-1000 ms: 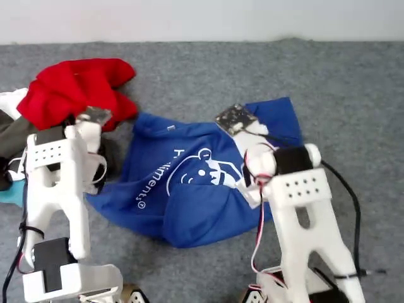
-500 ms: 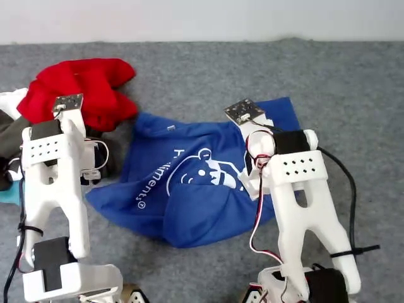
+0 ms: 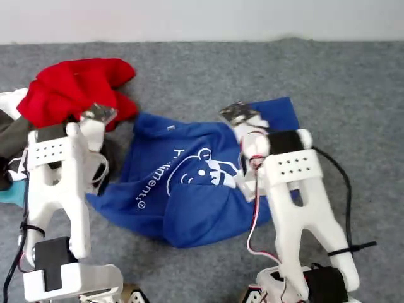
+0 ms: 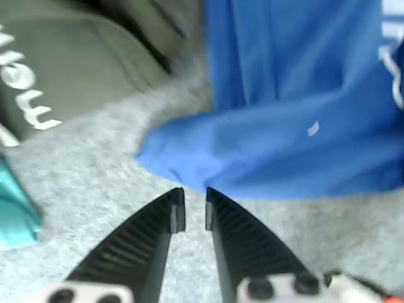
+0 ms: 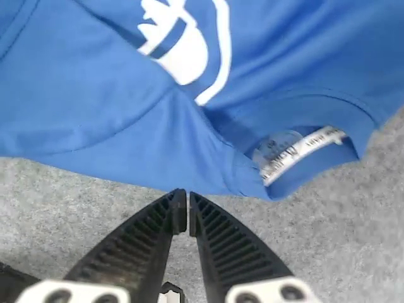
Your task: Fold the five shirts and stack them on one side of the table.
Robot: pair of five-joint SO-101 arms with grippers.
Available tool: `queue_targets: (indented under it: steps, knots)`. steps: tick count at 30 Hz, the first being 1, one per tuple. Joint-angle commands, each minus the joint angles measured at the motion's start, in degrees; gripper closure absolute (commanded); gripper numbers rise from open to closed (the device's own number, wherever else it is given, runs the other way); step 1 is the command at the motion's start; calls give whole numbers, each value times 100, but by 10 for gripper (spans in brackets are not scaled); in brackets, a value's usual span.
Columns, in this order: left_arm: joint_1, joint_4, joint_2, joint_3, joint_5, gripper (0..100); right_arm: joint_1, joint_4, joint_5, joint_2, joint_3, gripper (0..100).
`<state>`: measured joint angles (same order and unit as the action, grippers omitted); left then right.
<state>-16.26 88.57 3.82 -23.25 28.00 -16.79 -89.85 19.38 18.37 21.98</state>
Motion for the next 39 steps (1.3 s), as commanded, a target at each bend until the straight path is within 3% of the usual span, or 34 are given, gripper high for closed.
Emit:
queue_targets:
  steps: [1,9,14,20,39]
  knots:
    - [18,-167,35,-391,237,934,-760,75,202,-119,-255,983]
    - [26,-1266,35,-1314,237,934,-1516,1130,167,-1147,-264,969]
    - [26,-1301,35,-1341,220,934,-2062,1156,167,-1965,-809,844]
    - [26,-1301,35,-1341,211,934,-2598,1156,176,-2888,-1916,837]
    - [35,-1301,35,-1349,211,934,-2642,620,211,-5385,-3903,843]
